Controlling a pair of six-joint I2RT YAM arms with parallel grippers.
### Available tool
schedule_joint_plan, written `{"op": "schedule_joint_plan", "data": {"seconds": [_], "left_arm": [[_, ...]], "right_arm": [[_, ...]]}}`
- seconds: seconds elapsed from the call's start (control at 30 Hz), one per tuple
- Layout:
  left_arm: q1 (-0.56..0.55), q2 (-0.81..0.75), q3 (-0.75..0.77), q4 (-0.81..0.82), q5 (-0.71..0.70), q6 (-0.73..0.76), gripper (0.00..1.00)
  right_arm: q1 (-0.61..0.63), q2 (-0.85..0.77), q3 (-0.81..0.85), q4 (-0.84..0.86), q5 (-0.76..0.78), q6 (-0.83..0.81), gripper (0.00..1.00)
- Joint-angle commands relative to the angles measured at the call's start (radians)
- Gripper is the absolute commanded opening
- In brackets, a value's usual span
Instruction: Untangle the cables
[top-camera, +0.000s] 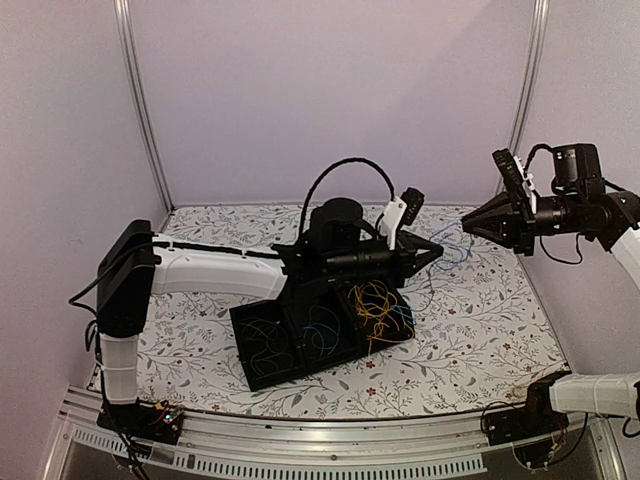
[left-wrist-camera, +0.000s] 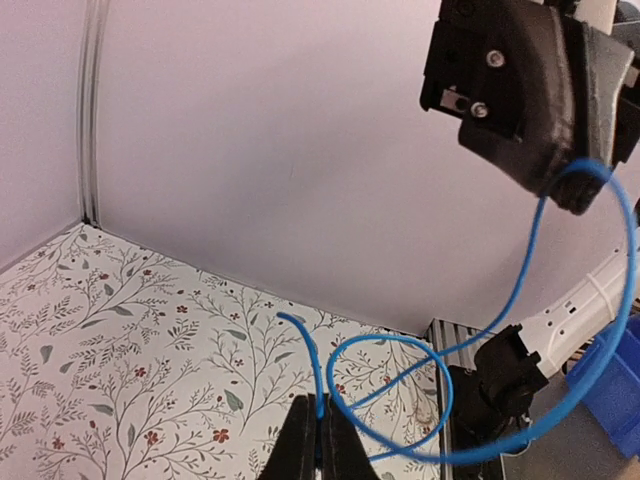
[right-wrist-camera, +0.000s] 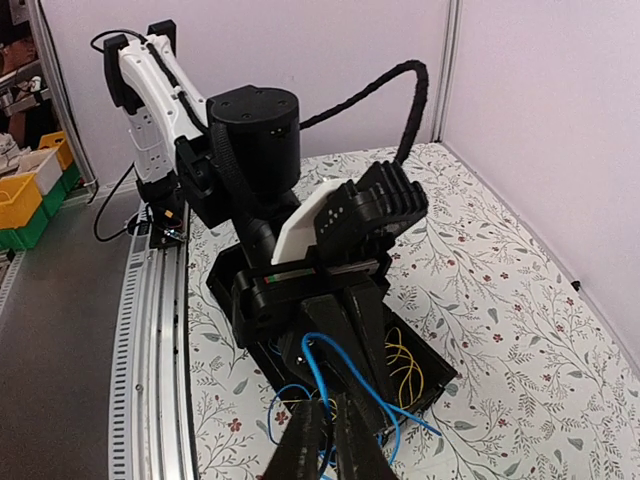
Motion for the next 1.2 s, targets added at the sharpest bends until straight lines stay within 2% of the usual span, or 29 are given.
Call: {"op": "schedule_joint_plan", "data": {"seconds": [0.0, 0.07, 0.13, 0.23, 0.4, 0.63, 0.77, 0.87, 1.03, 1.17], "left_arm": [[-0.009, -0.106, -0.069, 0.055, -0.046, -0.027, 0.0], [-0.008, -0.148, -0.094, 0.069, -0.09, -0.039, 0.0], [-0.008, -0.187, -0.109, 0.062, -0.137, -0.04, 0.0], [-0.007, -0.235, -0.108, 0.026, -0.211, -0.036, 0.0], [-0.005, -0.285, -0.071, -0.053, -0.252, -0.015, 0.0], [-0.005, -0.351, -0.065, -0.062, -0.339, 0.0, 0.0], [-0.005, -0.377, -0.054, -0.067, -0.379, 0.025, 0.0], [-0.005, -0.394, -0.05, -0.07, -0.403, 0.046, 0.0], [-0.005, -0.414, -0.043, -0.071, -0.418, 0.057, 0.0], [-0.005, -0.416, -0.012, -0.096, -0.425, 0.07, 0.0]], "right_arm": [[-0.004, -0.018, -0.065, 0.15, 0.117, 0.077, 0.27], [-0.003, -0.029, -0.104, 0.182, 0.164, 0.087, 0.37], [-0.004, -0.03, -0.138, 0.184, 0.181, 0.083, 0.4], [-0.005, -0.022, -0.2, 0.182, 0.2, 0.068, 0.42], [-0.003, -0.006, -0.324, 0.182, 0.144, 0.013, 0.46], [0.029, 0.04, -0.373, 0.154, 0.06, -0.051, 0.54], [0.093, 0.052, -0.409, 0.162, 0.105, -0.066, 0.55], [0.112, 0.061, -0.431, 0.136, 0.068, -0.112, 0.56], [0.156, 0.065, -0.451, 0.113, 0.061, -0.189, 0.63], [0.214, 0.059, -0.447, 0.14, 0.152, -0.225, 0.66]]}}
